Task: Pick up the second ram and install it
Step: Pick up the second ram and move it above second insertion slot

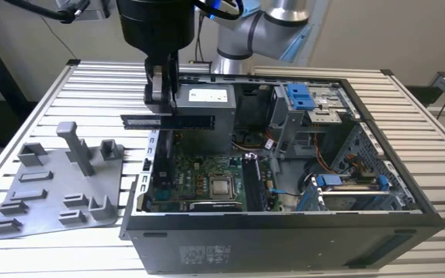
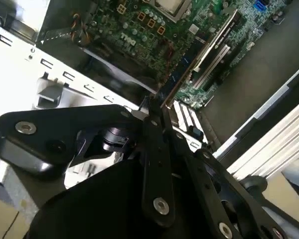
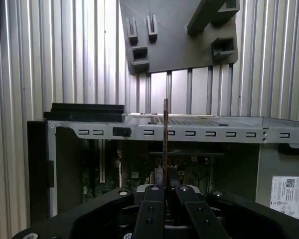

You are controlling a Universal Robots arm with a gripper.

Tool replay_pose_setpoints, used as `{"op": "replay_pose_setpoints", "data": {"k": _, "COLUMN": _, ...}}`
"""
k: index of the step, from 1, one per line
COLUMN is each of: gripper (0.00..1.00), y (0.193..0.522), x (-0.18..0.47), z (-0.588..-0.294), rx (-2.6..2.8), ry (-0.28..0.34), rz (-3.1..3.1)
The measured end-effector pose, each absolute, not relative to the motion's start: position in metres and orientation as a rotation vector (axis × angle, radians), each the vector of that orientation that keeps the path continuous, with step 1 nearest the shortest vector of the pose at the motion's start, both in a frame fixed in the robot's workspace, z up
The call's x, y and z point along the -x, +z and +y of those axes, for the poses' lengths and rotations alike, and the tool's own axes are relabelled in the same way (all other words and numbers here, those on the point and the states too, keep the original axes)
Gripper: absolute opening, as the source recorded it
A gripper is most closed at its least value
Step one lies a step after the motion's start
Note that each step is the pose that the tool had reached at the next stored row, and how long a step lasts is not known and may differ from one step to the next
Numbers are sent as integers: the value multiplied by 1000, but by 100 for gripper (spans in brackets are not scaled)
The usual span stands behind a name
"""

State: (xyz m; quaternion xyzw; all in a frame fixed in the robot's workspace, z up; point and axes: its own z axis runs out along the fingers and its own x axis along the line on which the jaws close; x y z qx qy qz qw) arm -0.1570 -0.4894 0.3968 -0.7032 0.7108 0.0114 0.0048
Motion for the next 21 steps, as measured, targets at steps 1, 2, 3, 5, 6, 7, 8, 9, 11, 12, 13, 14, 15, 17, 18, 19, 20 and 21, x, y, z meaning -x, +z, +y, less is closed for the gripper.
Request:
{"op": "replay_pose_setpoints", "data": {"k": 1, "gripper": 14, "y": 397, "x": 157, "z": -489, "rx": 2193, "ry": 36, "rz": 2236}}
{"op": "replay_pose_setpoints", "data": {"k": 2, "gripper": 14, "y": 397, "x": 156, "z": -489, "rx": 2184, "ry": 36, "rz": 2244}}
{"op": "replay_pose_setpoints", "data": {"k": 3, "gripper": 14, "y": 397, "x": 156, "z": -489, "rx": 2175, "ry": 36, "rz": 2253}}
{"op": "replay_pose_setpoints", "data": {"k": 5, "gripper": 14, "y": 397, "x": 153, "z": -489, "rx": 2169, "ry": 35, "rz": 2258}}
{"op": "replay_pose_setpoints", "data": {"k": 6, "gripper": 14, "y": 397, "x": 150, "z": -489, "rx": 2169, "ry": 36, "rz": 2259}}
{"op": "replay_pose_setpoints", "data": {"k": 7, "gripper": 14, "y": 397, "x": 146, "z": -489, "rx": 2169, "ry": 36, "rz": 2259}}
{"op": "replay_pose_setpoints", "data": {"k": 8, "gripper": 14, "y": 397, "x": 141, "z": -489, "rx": 2170, "ry": 36, "rz": 2259}}
{"op": "replay_pose_setpoints", "data": {"k": 9, "gripper": 14, "y": 397, "x": 137, "z": -489, "rx": 2170, "ry": 37, "rz": 2259}}
{"op": "replay_pose_setpoints", "data": {"k": 11, "gripper": 14, "y": 397, "x": 129, "z": -489, "rx": 2170, "ry": 38, "rz": 2260}}
{"op": "replay_pose_setpoints", "data": {"k": 12, "gripper": 14, "y": 397, "x": 124, "z": -489, "rx": 2170, "ry": 38, "rz": 2260}}
{"op": "replay_pose_setpoints", "data": {"k": 13, "gripper": 14, "y": 397, "x": 120, "z": -489, "rx": 2171, "ry": 39, "rz": 2260}}
{"op": "replay_pose_setpoints", "data": {"k": 14, "gripper": 14, "y": 397, "x": 115, "z": -489, "rx": 2171, "ry": 39, "rz": 2260}}
{"op": "replay_pose_setpoints", "data": {"k": 15, "gripper": 14, "y": 397, "x": 111, "z": -489, "rx": 2171, "ry": 39, "rz": 2260}}
{"op": "replay_pose_setpoints", "data": {"k": 17, "gripper": 14, "y": 397, "x": 102, "z": -489, "rx": 2171, "ry": 40, "rz": 2261}}
{"op": "replay_pose_setpoints", "data": {"k": 18, "gripper": 14, "y": 397, "x": 97, "z": -489, "rx": 2171, "ry": 41, "rz": 2261}}
{"op": "replay_pose_setpoints", "data": {"k": 19, "gripper": 14, "y": 397, "x": 93, "z": -489, "rx": 2172, "ry": 41, "rz": 2261}}
{"op": "replay_pose_setpoints", "data": {"k": 20, "gripper": 14, "y": 397, "x": 88, "z": -489, "rx": 2172, "ry": 41, "rz": 2261}}
{"op": "replay_pose_setpoints", "data": {"k": 21, "gripper": 14, "y": 397, "x": 84, "z": -489, "rx": 2172, "ry": 42, "rz": 2262}}
